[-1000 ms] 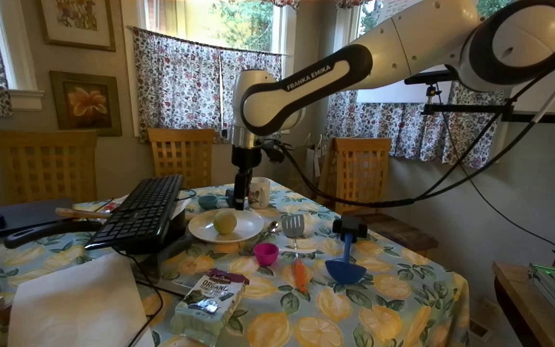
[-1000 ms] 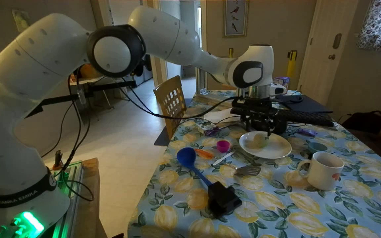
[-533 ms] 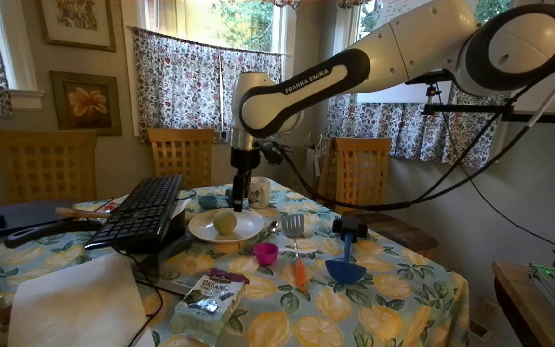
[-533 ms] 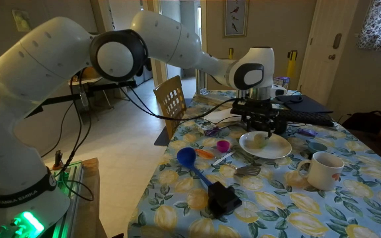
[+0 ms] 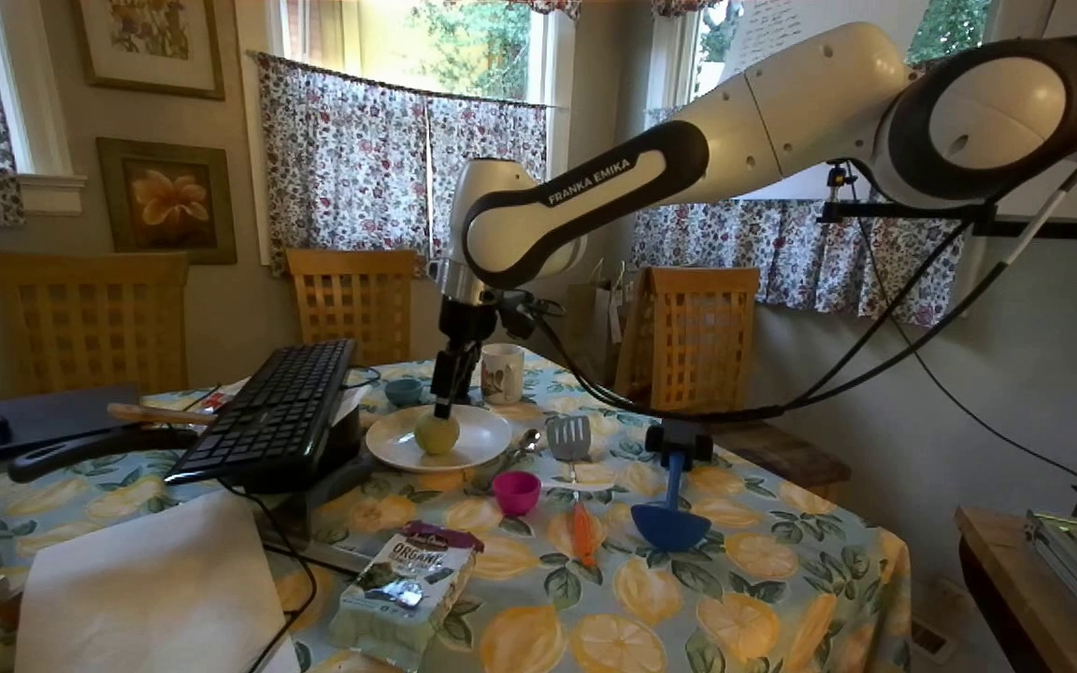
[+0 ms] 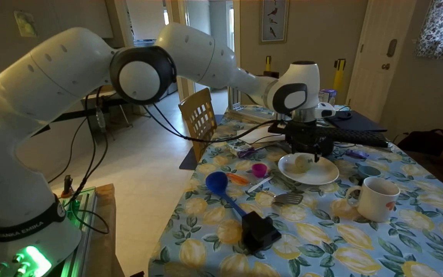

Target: Move the yellow object to the pink bowl

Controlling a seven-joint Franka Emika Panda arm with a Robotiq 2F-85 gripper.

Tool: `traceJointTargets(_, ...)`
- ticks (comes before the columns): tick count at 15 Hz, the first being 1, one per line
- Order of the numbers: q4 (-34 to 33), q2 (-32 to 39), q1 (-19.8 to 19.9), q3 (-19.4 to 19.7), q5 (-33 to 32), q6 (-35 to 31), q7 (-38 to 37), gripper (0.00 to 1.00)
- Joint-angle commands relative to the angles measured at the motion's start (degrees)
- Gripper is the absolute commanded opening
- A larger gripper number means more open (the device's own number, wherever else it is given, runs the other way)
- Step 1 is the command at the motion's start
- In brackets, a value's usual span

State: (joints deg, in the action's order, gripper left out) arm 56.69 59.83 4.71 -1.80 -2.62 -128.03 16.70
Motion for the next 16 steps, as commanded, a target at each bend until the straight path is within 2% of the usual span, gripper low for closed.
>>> traceJointTargets(1,-5.93,4.53,0.57,-1.74,1.19,0.11,1.81,1.00)
traceJointTargets(9,-12.61,9.28,0.04,-2.18,0.97,0.98,3.10,1.00)
traceJointTargets(16,-15.24,11.02,0.50,-3.31,1.98,2.55,3.21,1.00)
